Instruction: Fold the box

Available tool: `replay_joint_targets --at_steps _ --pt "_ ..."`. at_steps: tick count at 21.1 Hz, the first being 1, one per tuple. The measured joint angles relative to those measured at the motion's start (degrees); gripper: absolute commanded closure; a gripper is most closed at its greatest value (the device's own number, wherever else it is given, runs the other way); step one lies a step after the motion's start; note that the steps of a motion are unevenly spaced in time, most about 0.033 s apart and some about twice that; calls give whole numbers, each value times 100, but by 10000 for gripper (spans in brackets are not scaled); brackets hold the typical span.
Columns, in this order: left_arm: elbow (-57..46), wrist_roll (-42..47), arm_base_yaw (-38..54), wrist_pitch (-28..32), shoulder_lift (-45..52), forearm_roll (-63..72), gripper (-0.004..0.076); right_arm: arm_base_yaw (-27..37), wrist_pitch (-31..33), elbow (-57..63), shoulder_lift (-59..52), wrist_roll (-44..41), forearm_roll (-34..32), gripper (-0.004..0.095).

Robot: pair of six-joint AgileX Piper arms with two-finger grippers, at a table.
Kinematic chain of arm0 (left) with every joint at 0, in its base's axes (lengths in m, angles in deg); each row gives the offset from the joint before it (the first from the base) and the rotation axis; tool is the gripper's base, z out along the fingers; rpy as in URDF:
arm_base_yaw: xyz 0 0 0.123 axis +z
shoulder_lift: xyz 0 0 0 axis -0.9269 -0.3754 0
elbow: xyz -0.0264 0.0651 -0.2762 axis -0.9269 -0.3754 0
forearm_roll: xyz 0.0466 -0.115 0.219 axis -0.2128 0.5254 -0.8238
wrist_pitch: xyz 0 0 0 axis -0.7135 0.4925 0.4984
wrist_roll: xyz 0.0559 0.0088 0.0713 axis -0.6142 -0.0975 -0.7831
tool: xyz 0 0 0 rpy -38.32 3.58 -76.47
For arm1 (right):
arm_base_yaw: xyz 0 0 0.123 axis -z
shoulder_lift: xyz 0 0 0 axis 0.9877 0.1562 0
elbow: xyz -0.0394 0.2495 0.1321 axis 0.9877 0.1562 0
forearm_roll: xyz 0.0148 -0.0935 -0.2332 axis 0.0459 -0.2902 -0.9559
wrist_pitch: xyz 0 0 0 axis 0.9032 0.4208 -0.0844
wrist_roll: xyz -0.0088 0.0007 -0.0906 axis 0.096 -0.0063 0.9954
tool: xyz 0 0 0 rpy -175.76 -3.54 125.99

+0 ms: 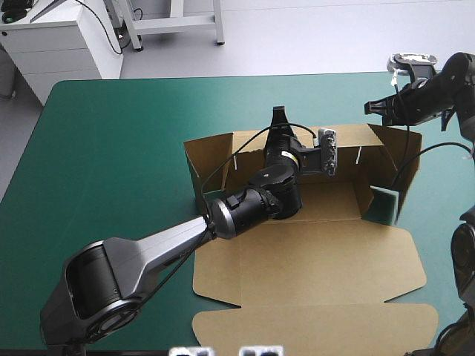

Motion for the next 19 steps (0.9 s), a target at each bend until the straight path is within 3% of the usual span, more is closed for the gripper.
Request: replay_joint_targets --at_steps 8,19 --pt "0 0 -4 -24 0 0 732 408 96 586 -205 200 22 913" --pt "0 -94 -4 -87 0 0 732 414 -129 2388 -1126 1801 1668 913"
